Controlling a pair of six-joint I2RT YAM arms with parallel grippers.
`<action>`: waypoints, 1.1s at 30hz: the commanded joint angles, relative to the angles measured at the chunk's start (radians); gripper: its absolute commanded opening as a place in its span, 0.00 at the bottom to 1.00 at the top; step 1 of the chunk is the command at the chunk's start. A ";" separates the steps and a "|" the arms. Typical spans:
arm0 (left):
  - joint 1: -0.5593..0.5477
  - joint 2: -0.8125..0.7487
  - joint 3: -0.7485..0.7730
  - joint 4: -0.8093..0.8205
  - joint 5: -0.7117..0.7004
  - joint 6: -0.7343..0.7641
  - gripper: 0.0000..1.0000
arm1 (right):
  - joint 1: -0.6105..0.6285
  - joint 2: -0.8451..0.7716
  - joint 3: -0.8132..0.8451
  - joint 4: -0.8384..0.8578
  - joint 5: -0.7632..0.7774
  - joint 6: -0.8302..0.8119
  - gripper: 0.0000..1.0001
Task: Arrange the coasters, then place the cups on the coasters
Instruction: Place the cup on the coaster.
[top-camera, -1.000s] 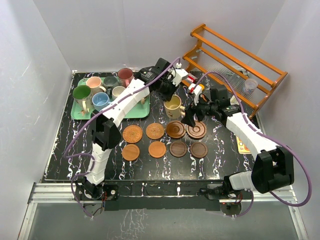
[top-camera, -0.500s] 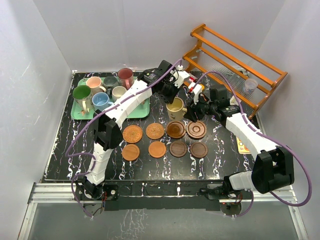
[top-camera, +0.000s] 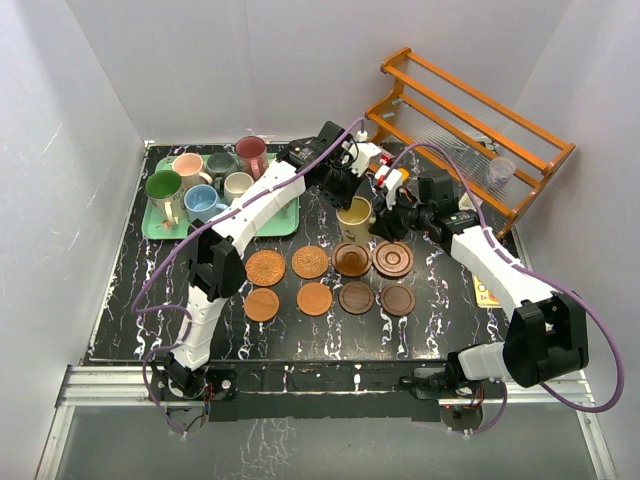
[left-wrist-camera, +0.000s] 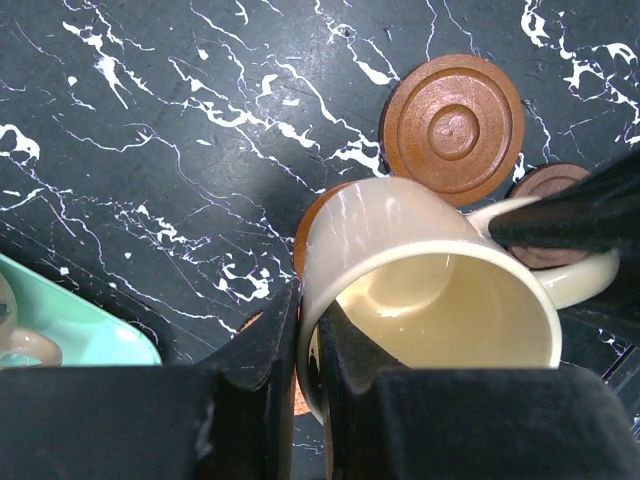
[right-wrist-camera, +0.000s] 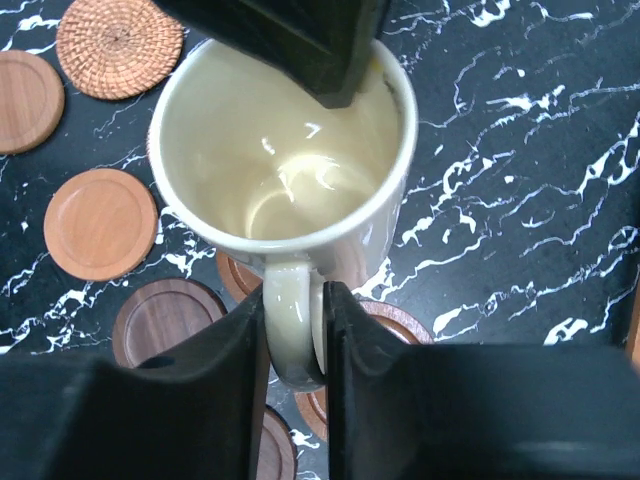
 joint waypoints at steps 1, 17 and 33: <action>-0.007 -0.018 0.055 0.016 0.078 -0.028 0.00 | 0.006 -0.002 0.003 0.054 0.022 -0.016 0.13; 0.004 -0.172 -0.066 0.127 0.026 0.068 0.69 | -0.077 -0.126 -0.094 0.009 0.053 -0.170 0.00; 0.074 -0.371 -0.361 0.267 -0.057 0.094 0.82 | -0.214 -0.140 -0.194 0.050 -0.058 -0.264 0.00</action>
